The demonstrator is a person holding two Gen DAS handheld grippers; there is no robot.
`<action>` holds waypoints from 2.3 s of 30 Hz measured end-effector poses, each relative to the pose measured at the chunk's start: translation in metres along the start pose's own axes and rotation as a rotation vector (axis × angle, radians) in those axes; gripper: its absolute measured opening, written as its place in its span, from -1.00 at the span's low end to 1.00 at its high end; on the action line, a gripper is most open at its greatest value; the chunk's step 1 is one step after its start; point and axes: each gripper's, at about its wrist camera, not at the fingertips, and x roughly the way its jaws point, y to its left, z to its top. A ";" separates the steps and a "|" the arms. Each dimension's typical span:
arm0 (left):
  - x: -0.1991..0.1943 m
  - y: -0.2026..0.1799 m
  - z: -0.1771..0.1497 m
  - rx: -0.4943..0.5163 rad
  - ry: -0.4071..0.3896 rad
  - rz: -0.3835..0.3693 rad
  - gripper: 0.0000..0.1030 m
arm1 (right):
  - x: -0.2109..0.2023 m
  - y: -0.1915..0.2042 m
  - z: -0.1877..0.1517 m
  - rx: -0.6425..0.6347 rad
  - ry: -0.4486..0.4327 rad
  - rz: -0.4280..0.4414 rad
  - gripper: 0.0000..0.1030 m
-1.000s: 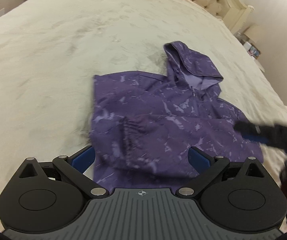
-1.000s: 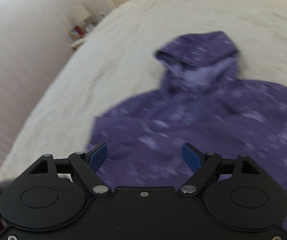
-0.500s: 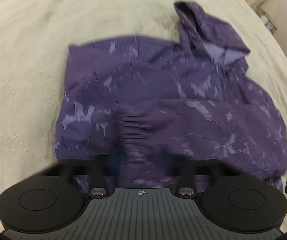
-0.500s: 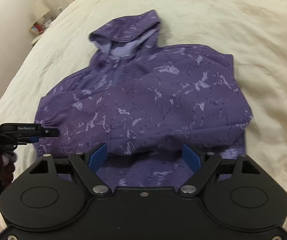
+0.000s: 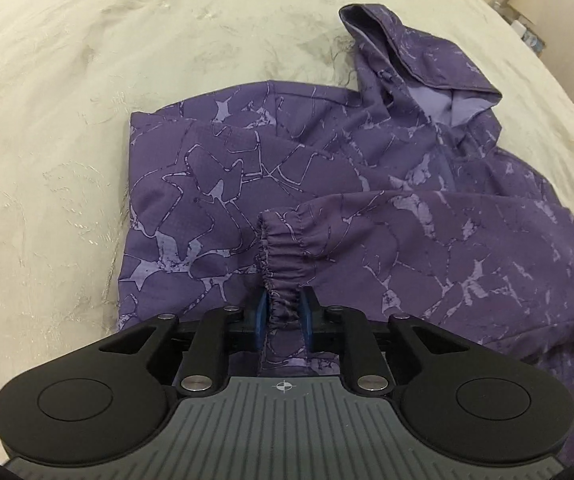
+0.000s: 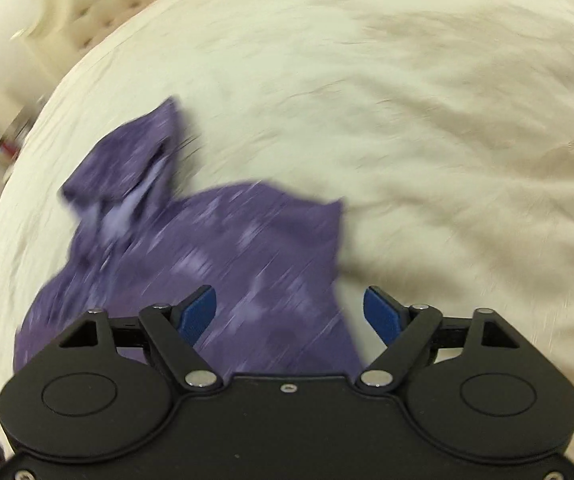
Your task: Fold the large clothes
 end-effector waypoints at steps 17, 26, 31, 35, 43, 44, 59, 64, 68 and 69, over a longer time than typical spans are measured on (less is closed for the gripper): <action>0.012 0.005 0.004 0.013 0.038 -0.042 -0.61 | 0.074 -0.016 0.060 -0.062 0.134 -0.060 -0.84; 0.008 0.006 0.001 -0.003 0.014 -0.056 -0.56 | 0.017 0.001 0.027 -0.127 -0.024 -0.077 0.22; 0.005 -0.001 -0.004 0.027 0.002 -0.074 -0.08 | 0.007 -0.002 -0.032 -0.233 0.091 -0.158 0.20; 0.005 -0.020 -0.010 0.123 0.042 -0.074 0.54 | 0.007 -0.007 -0.061 -0.311 0.150 -0.269 0.24; -0.057 -0.027 -0.036 0.104 -0.089 -0.049 0.58 | -0.071 0.013 -0.055 -0.212 -0.075 -0.154 0.70; -0.070 -0.028 -0.040 0.106 -0.123 -0.050 0.58 | -0.082 0.019 -0.056 -0.220 -0.100 -0.137 0.83; -0.153 -0.071 0.018 0.082 -0.434 -0.010 0.58 | -0.123 0.104 -0.023 -0.362 -0.279 -0.015 0.98; -0.121 -0.089 0.055 0.121 -0.386 0.014 0.38 | -0.102 0.109 -0.003 -0.349 -0.217 0.075 0.73; -0.085 -0.089 0.072 0.144 -0.312 0.014 -0.11 | -0.065 0.113 0.010 -0.357 -0.119 0.102 0.19; -0.078 -0.086 0.073 0.148 -0.293 0.005 -0.26 | -0.052 0.114 0.014 -0.351 -0.086 0.108 0.05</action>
